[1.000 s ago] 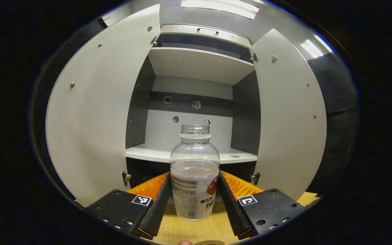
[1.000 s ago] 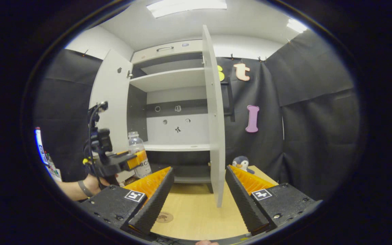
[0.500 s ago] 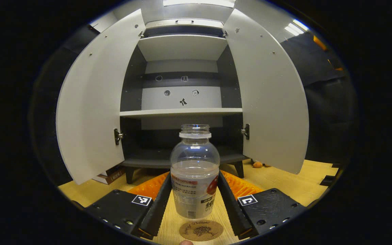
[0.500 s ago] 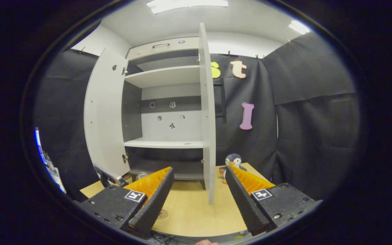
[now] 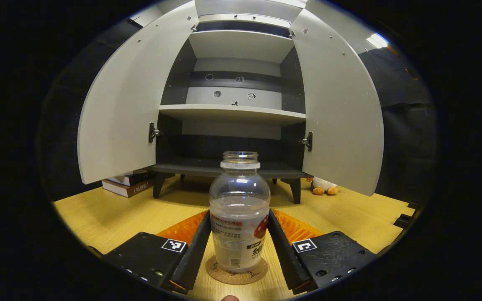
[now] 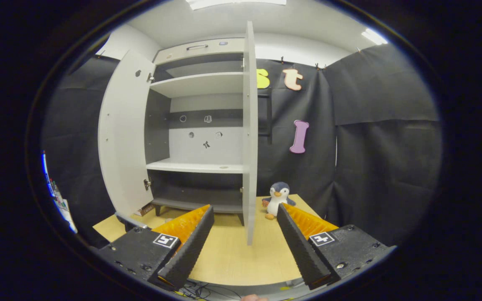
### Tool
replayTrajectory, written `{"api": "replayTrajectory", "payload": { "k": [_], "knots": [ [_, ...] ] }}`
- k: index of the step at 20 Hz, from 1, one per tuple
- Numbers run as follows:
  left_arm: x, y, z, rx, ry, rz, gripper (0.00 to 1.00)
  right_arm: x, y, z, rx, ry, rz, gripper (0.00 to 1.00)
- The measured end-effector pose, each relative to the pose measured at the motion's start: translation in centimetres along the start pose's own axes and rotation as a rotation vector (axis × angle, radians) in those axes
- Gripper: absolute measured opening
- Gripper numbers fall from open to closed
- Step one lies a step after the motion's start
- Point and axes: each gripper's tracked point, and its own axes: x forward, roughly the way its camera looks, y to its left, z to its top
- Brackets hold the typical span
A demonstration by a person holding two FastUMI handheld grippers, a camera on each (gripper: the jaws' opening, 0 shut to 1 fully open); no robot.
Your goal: Grasp the bottle in the cabinet with the left hand and place it on the coaster, then close the right door with the right hand and the left door with the left hand.
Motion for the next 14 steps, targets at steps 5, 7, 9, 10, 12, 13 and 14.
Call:
{"api": "replayTrajectory", "payload": {
  "k": [5, 7, 9, 10, 12, 13, 14],
  "knots": [
    [-0.1, 0.0, -0.2, 0.012, -0.012, 0.013, 0.82, 0.3, -0.4, 0.3, -0.022, -0.010, -0.002, 0.95],
    [-0.2, -0.2, -0.6, 0.009, 0.003, 0.003, 0.79, 0.4, -0.2, 0.1, -0.014, -0.004, 0.009, 0.99],
    [-0.4, -0.1, -0.7, -0.011, 0.015, -0.007, 0.80, 0.5, 0.0, 0.1, -0.007, -0.004, 0.019, 0.99],
    [-0.7, -0.2, -0.7, -0.017, 0.021, -0.008, 0.79, 0.6, -0.1, -0.1, -0.008, -0.005, 0.020, 0.99],
    [-1.2, 0.2, -0.5, -0.014, 0.037, -0.013, 0.93, 0.7, 0.1, -0.3, -0.007, -0.003, 0.029, 0.99],
    [-1.6, 0.4, 0.0, -0.014, 0.031, -0.010, 0.98, 0.7, 0.2, -0.5, -0.002, -0.002, 0.034, 0.99],
    [-1.9, 0.7, 0.8, -0.010, 0.019, -0.002, 0.97, 0.8, 0.4, -0.6, 0.004, -0.002, 0.038, 0.95]
  ]
}}
